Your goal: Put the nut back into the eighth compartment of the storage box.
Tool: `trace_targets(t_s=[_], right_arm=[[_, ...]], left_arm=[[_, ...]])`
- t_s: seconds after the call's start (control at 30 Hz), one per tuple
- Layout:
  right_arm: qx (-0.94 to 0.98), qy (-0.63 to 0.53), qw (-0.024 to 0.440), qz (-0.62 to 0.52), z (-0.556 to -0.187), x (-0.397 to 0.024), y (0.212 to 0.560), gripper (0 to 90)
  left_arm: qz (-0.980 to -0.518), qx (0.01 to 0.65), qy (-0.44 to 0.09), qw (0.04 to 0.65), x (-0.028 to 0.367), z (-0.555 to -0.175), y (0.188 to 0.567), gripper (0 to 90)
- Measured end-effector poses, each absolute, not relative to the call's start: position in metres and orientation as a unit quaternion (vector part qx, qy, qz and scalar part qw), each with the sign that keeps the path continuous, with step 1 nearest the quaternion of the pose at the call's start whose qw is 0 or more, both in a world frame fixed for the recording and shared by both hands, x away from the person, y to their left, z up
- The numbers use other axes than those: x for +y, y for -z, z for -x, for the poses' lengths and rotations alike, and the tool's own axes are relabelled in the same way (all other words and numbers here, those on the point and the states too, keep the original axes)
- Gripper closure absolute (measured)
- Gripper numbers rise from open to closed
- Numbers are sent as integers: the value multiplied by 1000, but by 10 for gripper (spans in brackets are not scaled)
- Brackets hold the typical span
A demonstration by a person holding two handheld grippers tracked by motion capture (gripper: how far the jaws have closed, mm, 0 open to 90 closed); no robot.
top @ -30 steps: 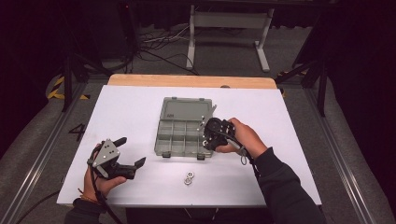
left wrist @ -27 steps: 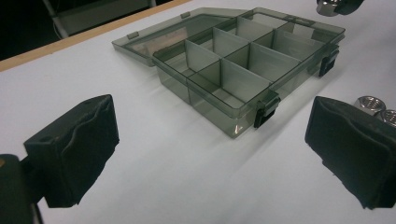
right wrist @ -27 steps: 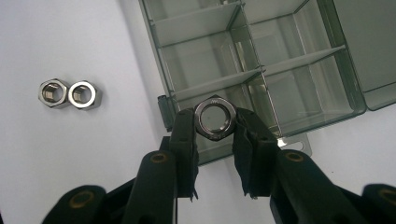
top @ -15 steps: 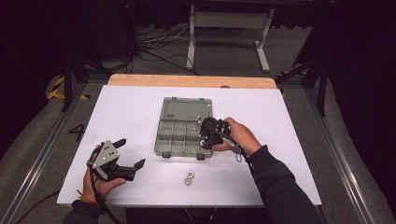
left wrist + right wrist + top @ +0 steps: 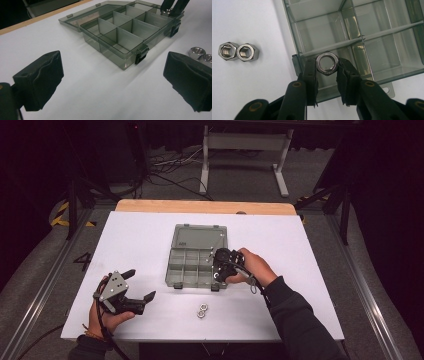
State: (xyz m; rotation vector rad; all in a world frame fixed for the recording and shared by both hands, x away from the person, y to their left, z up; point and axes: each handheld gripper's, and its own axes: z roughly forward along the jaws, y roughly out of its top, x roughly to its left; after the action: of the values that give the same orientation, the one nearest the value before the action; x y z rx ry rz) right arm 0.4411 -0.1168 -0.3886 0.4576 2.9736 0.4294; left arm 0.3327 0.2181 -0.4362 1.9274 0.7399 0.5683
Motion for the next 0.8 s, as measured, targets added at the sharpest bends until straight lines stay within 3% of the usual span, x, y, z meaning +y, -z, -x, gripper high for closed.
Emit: trace_targets(t_s=[0.43, 0.8], right_arm=[[977, -142, 50, -153, -443, -115, 393, 698], [970, -170, 68, -162, -437, -119, 384, 555]], left_arm=[[-788, 307, -232, 482, 220, -331, 436, 34], [-788, 309, -229, 481, 220, -331, 436, 34]])
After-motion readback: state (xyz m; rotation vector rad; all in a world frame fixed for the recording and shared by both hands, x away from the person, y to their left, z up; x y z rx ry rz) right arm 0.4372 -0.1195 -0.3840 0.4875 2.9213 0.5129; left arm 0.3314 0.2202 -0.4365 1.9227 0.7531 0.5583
